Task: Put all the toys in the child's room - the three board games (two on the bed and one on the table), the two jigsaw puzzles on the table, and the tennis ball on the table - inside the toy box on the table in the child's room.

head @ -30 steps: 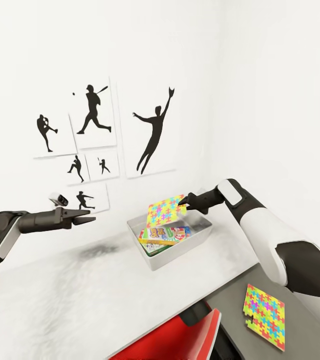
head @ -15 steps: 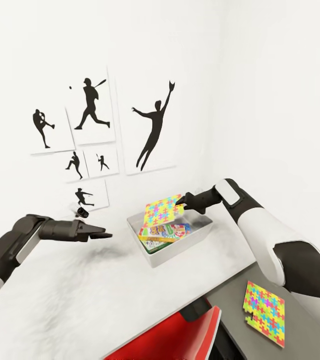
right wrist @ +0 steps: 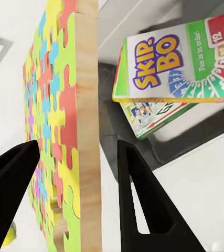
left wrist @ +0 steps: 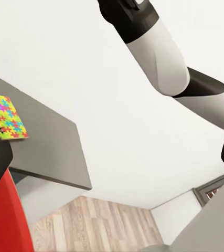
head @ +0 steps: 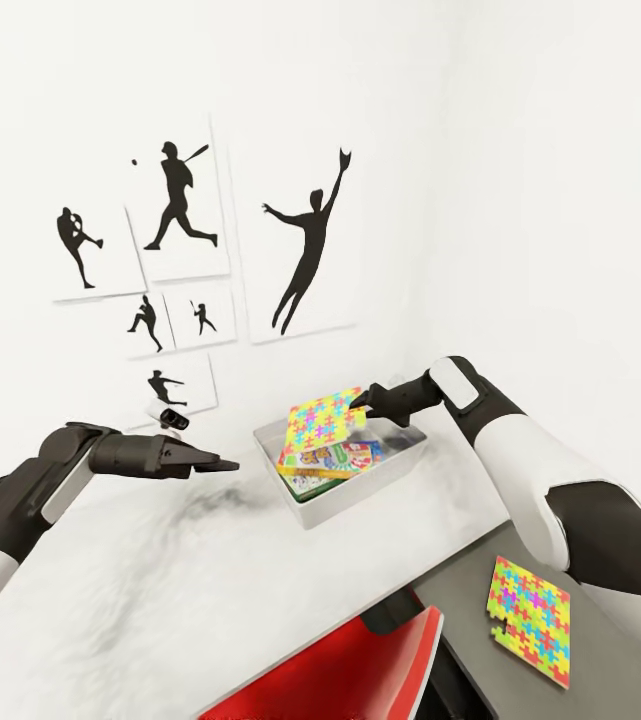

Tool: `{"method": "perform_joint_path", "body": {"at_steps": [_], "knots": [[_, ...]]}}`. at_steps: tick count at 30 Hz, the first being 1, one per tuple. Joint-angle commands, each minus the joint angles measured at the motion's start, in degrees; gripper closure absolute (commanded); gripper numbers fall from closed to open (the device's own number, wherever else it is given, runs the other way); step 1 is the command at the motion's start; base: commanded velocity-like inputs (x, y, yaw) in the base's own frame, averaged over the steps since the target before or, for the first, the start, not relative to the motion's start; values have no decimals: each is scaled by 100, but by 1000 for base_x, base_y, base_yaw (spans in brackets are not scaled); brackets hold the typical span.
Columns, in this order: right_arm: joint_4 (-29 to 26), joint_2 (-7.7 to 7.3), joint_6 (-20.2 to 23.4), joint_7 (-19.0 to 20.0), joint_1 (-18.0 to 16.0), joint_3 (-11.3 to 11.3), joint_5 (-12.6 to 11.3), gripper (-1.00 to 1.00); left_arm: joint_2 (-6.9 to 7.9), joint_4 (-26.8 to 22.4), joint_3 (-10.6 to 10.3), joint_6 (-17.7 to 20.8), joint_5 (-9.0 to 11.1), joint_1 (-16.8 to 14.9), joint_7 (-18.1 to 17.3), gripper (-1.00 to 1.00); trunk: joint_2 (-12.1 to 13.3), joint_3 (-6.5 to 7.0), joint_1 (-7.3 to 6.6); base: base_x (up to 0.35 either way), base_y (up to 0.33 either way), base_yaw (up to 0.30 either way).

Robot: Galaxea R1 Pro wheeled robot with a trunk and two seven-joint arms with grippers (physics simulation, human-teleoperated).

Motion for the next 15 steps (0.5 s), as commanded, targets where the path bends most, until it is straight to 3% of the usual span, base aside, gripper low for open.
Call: {"method": "perform_joint_path", "body": {"at_steps": [1, 15], "knots": [[-4, -2, 9, -15, -6, 33, -44, 100, 5, 0, -19, 61, 4, -7, -29, -100, -14, -23, 4, 0, 0, 0], [-5, -4, 9, 188, -39, 44, -39, 100, 12, -40, -10, 61, 7, 13, -29, -100, -14, -155, 4, 0, 0, 0]]}}
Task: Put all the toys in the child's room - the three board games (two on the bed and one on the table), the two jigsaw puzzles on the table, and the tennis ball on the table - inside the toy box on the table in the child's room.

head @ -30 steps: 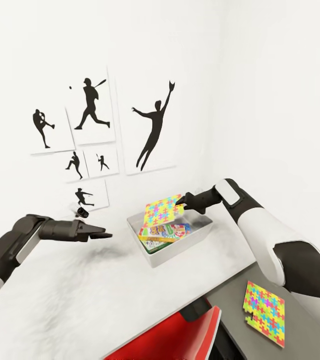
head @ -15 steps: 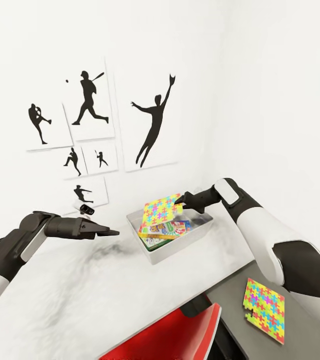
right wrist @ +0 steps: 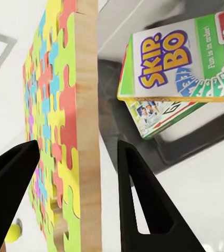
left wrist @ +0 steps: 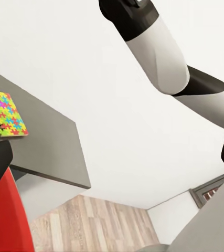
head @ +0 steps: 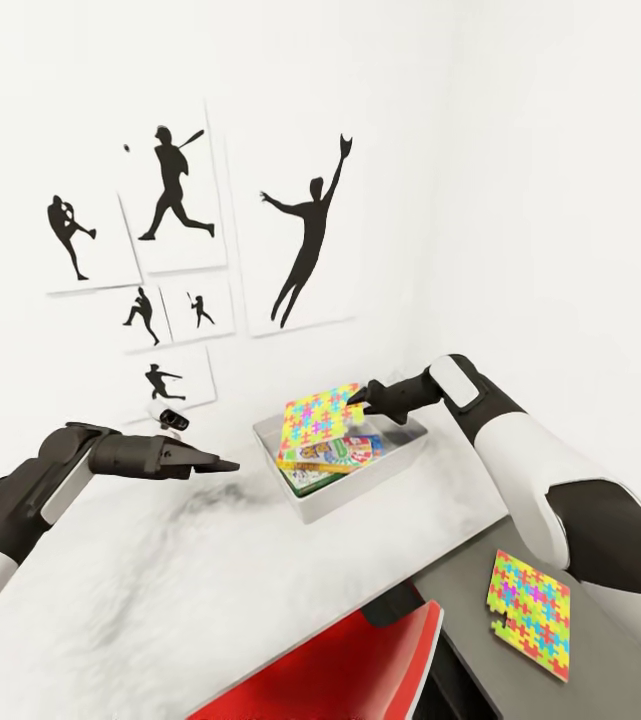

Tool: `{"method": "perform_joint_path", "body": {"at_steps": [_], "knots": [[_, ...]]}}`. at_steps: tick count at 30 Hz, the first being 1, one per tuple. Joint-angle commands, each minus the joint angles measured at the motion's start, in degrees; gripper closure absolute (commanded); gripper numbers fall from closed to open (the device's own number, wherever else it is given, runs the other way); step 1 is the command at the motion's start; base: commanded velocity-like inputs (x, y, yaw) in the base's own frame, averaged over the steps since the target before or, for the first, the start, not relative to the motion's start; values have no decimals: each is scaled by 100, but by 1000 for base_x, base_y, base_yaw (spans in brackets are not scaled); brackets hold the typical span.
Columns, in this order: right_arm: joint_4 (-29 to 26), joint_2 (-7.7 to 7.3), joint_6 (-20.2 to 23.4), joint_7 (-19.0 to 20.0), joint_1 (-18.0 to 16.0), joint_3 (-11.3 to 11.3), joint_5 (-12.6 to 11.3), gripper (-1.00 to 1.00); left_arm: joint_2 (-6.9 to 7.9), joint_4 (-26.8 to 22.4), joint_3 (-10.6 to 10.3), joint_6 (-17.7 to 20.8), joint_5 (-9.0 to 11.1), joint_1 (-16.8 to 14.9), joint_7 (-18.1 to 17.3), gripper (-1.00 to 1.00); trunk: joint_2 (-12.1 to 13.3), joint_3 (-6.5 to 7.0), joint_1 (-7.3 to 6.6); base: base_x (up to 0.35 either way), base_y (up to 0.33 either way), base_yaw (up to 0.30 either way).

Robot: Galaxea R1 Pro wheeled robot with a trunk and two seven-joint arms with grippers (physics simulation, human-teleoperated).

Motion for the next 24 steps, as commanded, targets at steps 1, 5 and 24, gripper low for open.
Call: {"method": "perform_joint_path", "body": {"at_steps": [1, 5, 24], "knots": [[-3, -4, 9, -8, -11, 30, -22, 100, 6, -9, -10, 61, 3, -8, -29, -100, -14, -23, 4, 0, 0, 0], [-82, -10, 9, -7, -27, 32, -20, 100, 5, -22, 10, 61, 4, -7, -29, -100, -14, -61, 4, 0, 0, 0], [-310, -114, 9, -11, -181, 23, -25, 100, 21, -217, 13, 61, 18, -7, -29, -100, -14, -239, 4, 0, 0, 0]]}}
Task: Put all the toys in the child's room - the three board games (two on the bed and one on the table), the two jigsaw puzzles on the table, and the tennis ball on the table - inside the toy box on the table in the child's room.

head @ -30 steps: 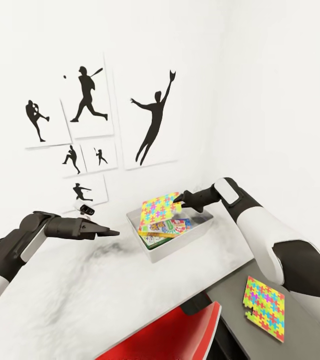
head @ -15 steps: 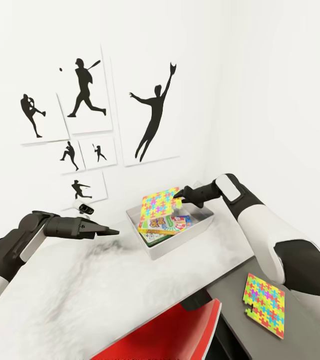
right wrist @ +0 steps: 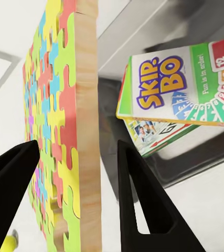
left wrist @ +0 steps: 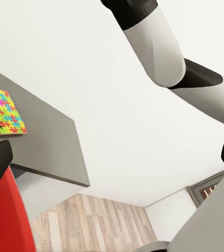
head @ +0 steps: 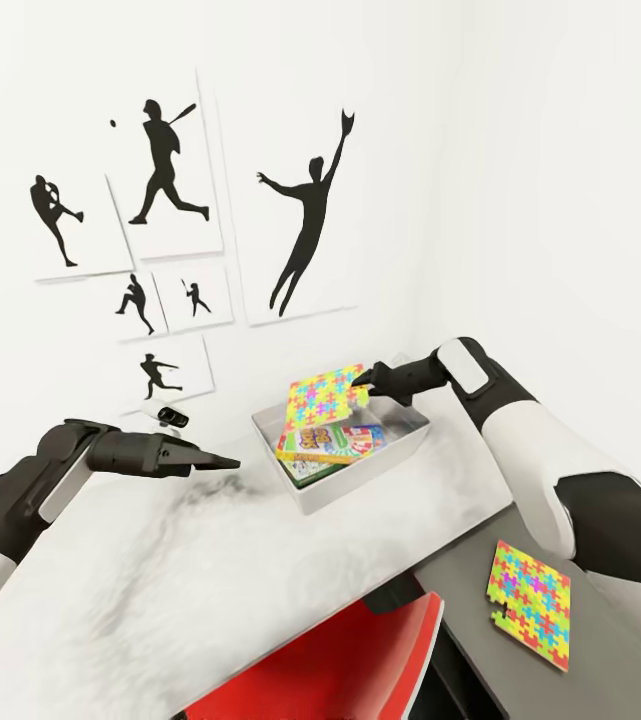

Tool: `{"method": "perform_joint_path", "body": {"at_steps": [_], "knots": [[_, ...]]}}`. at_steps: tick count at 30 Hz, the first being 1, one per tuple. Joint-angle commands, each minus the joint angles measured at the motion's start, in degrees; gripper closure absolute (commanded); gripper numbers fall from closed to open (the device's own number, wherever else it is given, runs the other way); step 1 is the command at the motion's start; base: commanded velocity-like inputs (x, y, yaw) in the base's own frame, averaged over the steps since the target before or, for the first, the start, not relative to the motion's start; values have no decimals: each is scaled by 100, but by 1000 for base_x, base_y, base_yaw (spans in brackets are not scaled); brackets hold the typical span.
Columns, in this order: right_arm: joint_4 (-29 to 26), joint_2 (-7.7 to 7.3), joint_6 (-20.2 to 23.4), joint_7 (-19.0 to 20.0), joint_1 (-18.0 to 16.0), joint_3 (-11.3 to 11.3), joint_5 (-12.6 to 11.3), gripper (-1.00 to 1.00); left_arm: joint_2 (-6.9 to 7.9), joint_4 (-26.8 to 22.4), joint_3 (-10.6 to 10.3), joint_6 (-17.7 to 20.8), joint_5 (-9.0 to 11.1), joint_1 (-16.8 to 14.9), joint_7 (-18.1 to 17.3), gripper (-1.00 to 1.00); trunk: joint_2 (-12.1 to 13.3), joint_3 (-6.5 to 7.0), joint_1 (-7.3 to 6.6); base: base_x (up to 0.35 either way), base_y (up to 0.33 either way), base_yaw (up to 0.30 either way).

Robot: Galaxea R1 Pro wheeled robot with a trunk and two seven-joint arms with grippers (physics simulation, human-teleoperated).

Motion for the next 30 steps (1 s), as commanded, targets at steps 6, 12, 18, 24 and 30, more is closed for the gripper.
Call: {"method": "perform_joint_path", "body": {"at_steps": [6, 12, 18, 24, 30], "knots": [[-6, -17, 11, -14, -30, 21, -21, 100, 8, -26, -20, 61, 77, -8, -28, -100, -14, -70, 4, 0, 0, 0], [-4, -18, 11, -14, -40, 16, -22, 100, 14, -28, -25, 61, 99, -8, -28, -100, -14, -126, 4, 0, 0, 0], [12, -24, 11, -7, -130, 23, -21, 100, 8, -38, -21, 61, 102, -8, -28, -100, -14, -182, 4, 0, 0, 0], [10, -101, 11, 12, -189, 23, -21, 100, 14, -39, -20, 61, 102, -8, -28, -100, -14, -239, 4, 0, 0, 0], [13, -210, 11, 320, -197, 65, -20, 100, 16, -43, -12, 61, 102, -8, -28, -100, -14, -295, 4, 0, 0, 0]]}}
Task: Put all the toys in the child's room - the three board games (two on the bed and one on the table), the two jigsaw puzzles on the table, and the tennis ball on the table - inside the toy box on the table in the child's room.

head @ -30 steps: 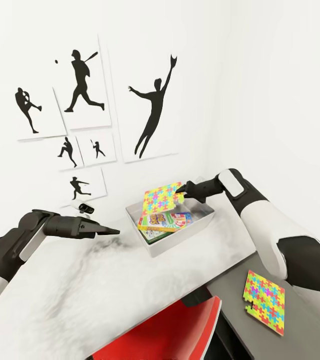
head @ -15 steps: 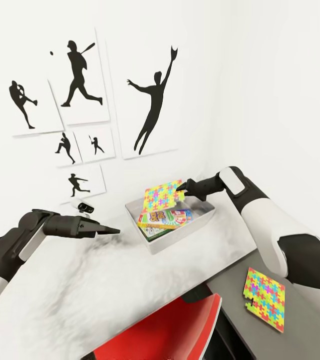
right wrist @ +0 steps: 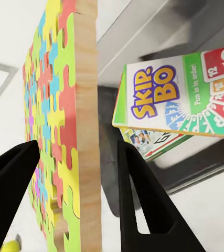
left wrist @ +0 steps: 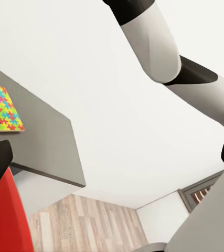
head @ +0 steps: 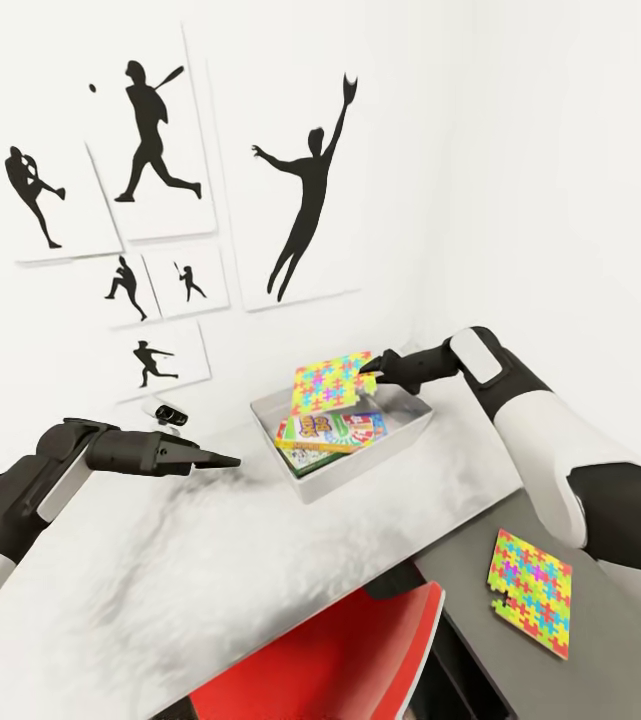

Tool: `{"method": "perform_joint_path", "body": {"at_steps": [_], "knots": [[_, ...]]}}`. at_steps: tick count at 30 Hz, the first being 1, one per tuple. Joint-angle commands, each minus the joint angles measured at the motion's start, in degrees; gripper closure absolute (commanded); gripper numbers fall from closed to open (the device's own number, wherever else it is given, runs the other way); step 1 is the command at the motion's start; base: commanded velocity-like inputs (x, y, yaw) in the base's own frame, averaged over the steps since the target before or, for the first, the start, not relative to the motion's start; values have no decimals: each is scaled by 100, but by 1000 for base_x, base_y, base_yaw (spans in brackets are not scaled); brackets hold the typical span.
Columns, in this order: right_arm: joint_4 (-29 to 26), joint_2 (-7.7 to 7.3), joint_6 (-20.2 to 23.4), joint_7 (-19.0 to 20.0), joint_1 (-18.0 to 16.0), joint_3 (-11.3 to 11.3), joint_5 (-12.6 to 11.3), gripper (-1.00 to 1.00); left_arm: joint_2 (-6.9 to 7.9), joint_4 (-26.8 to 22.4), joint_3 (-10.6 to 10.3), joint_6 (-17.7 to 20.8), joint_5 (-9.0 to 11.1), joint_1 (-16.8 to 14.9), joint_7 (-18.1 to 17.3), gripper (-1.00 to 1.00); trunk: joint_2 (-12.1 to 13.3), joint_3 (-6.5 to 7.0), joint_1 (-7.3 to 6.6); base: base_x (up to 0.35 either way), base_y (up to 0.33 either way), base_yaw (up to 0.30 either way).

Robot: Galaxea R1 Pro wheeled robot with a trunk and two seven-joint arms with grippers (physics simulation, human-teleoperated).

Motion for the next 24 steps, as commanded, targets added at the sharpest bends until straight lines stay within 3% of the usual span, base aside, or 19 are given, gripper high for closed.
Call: {"method": "perform_joint_path", "body": {"at_steps": [1, 24], "knots": [[-2, -13, 8, 76, -7, 43, 9, 100, 6, -1, -16, 61, 3, -8, -28, -100, -13, -22, 3, 0, 0, 0], [-23, -43, 8, 181, 3, 61, 18, 100, 6, -6, -7, 61, 11, -8, -28, -100, -13, -238, 3, 0, 0, 0]]}}
